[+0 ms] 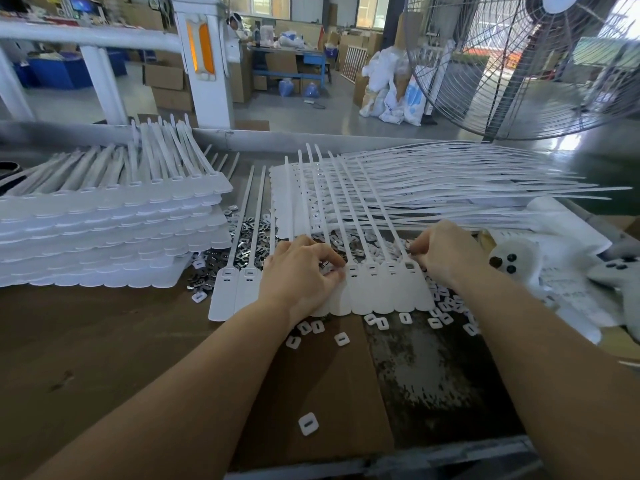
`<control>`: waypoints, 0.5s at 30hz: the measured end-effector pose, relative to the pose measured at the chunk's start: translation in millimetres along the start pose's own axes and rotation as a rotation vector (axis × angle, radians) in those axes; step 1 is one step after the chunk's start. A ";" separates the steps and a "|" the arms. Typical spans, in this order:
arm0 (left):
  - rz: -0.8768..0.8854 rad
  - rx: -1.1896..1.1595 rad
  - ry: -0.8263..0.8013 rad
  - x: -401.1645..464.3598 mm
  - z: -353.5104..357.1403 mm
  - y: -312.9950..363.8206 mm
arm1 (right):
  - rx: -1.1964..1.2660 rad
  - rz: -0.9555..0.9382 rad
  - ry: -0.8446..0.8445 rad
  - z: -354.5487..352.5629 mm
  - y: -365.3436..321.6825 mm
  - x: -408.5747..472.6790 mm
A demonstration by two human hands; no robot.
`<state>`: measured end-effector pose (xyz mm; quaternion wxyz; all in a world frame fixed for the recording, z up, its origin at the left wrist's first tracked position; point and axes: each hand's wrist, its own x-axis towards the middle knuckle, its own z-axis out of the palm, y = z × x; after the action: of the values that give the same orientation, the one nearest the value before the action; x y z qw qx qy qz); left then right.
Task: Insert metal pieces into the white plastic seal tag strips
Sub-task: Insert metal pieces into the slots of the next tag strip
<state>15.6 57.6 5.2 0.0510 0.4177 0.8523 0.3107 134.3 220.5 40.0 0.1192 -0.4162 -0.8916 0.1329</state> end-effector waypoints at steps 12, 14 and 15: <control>0.008 0.014 0.006 1.3 1.0 -0.9 | 0.112 -0.067 0.129 -2.7 4.9 -4.9; 0.008 0.015 0.008 1.2 1.1 -1.2 | 0.185 -0.077 0.109 -6.1 4.3 -8.2; 0.009 0.013 0.008 1.2 1.0 -1.2 | 0.223 -0.079 0.090 -7.8 3.9 -10.1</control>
<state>14.4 58.5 3.9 0.0434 0.4204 0.8526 0.3073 145.9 216.2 45.1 0.2098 -0.3706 -0.8806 0.2078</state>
